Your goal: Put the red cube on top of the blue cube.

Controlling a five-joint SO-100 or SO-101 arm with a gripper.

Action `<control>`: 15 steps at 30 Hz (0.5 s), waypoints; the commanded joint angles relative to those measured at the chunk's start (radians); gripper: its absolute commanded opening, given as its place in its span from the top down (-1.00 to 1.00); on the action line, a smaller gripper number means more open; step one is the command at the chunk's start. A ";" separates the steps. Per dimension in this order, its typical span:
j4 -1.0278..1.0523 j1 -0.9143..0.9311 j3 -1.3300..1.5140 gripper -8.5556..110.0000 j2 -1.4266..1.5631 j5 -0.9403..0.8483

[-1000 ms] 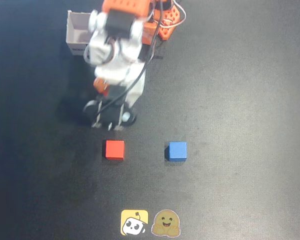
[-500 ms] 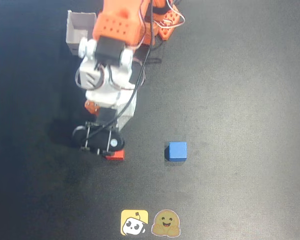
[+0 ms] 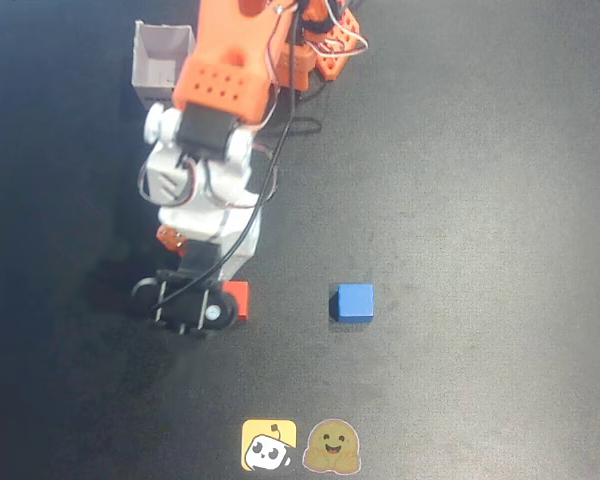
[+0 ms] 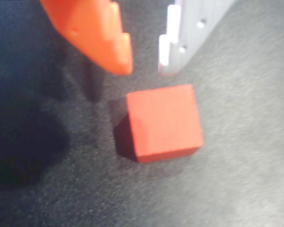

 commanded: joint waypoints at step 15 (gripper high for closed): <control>-0.061 -0.061 -0.054 0.59 -0.083 0.025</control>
